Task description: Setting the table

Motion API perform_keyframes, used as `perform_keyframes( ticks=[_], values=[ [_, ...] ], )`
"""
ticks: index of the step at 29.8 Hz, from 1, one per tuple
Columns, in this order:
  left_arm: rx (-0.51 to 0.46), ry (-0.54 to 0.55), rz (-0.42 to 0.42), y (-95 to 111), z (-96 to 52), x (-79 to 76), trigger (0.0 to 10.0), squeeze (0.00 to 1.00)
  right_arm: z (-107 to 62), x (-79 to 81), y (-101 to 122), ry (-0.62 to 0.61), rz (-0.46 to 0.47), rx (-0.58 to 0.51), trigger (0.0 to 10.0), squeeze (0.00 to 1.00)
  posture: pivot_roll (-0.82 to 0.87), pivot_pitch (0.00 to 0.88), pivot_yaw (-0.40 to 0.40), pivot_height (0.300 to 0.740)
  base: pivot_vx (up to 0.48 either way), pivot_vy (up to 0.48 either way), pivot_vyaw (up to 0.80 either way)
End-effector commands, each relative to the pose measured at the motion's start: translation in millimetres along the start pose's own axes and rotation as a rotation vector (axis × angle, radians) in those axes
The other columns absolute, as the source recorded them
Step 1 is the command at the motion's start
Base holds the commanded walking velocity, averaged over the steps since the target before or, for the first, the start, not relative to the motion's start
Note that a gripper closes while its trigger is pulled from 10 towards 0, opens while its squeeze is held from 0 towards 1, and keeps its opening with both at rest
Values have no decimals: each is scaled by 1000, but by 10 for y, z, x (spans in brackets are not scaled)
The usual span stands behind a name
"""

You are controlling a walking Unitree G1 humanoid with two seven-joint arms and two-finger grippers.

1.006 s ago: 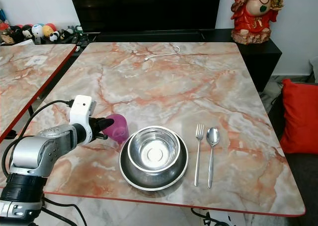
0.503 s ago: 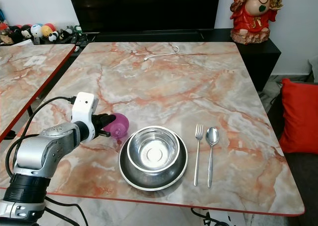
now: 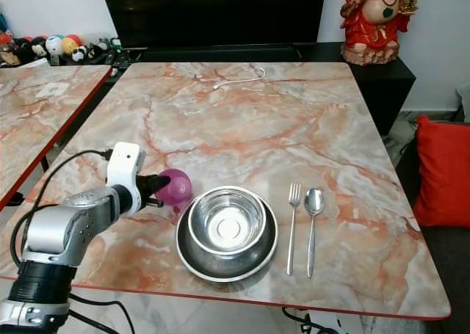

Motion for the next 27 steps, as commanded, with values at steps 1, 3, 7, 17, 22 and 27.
perform_keyframes(
  ticks=[1,3,7,17,22,27],
  values=[
    [14,20,-22,-19,-11,56,10000,0,-3,24,-25,6,8,12,10000,0,-67,11,61,740,0,0,0],
    [9,27,-33,-20,-10,65,10000,0,-3,23,-27,6,7,13,10000,0,-68,12,61,740,0,0,0],
    [-11,34,-42,25,-12,67,10000,0,-3,20,-28,5,6,13,10000,0,-67,12,59,740,0,0,0],
    [-22,26,-75,76,-16,59,10000,43,-3,22,-26,5,5,13,10000,0,-66,9,60,740,0,0,0],
    [-37,-3,-119,130,-15,-1,10000,0,-4,28,-27,6,5,14,10000,0,-69,5,62,740,0,0,0],
    [-21,-8,-151,122,-9,0,10000,0,-4,30,-30,7,4,15,10000,0,-68,0,65,740,0,0,0]
  ],
)
Point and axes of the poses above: a point about 5 cm out from each wrist's last joint towards the gripper, its own z axis pointing out of the wrist towards the gripper, its own y axis along the axis of the wrist's last joint, x = y × z, the point moved 4 cm from there along z, pointing out of the wrist towards the gripper, and after that the axes turned 7 degrees about -z, right-handed, at the moved point
